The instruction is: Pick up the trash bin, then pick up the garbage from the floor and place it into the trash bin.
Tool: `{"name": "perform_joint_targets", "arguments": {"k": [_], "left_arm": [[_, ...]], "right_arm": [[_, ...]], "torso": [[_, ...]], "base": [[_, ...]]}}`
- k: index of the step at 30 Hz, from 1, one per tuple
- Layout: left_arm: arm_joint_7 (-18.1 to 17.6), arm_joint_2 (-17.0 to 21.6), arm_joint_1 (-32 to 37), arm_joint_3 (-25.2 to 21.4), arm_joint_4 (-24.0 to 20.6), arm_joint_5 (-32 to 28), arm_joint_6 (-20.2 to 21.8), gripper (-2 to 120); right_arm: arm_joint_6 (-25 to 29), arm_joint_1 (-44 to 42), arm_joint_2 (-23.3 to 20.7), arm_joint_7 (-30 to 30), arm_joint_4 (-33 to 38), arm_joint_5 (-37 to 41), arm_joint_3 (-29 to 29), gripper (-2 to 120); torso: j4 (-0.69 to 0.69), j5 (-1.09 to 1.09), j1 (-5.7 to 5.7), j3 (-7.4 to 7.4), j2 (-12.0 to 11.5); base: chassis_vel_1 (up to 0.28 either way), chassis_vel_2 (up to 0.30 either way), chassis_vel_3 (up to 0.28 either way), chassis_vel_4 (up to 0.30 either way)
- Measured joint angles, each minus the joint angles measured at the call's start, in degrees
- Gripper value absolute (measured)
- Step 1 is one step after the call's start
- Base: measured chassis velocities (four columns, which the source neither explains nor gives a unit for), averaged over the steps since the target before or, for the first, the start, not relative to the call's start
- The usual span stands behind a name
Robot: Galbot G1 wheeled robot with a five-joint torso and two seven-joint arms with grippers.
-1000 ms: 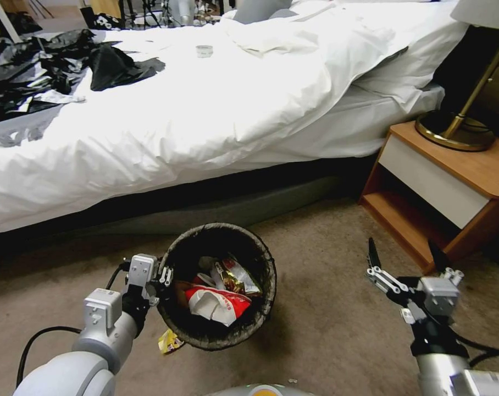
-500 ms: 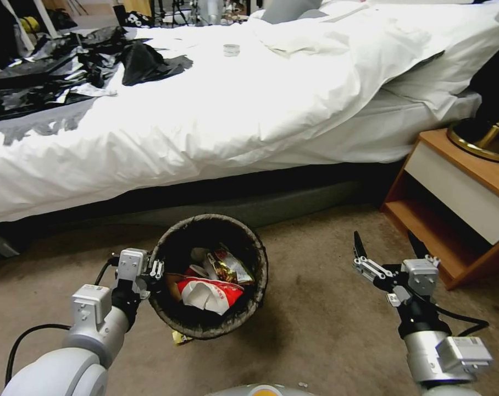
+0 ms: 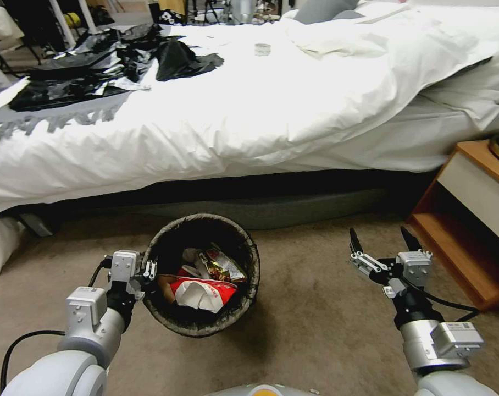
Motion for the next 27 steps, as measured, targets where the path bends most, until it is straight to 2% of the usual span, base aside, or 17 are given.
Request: {"name": "perform_joint_targets", "arguments": {"k": [27], "left_arm": [[-0.2,-0.2,1.7,-0.3,0.0,0.4,0.1,1]], "right_arm": [[1.5,-0.1,0.7,-2.4,-1.9,0.1,-0.7,100]], "torso": [[0.00,0.00,0.00,0.00,0.0]], "base": [[0.066,0.067,0.067,0.064]]}}
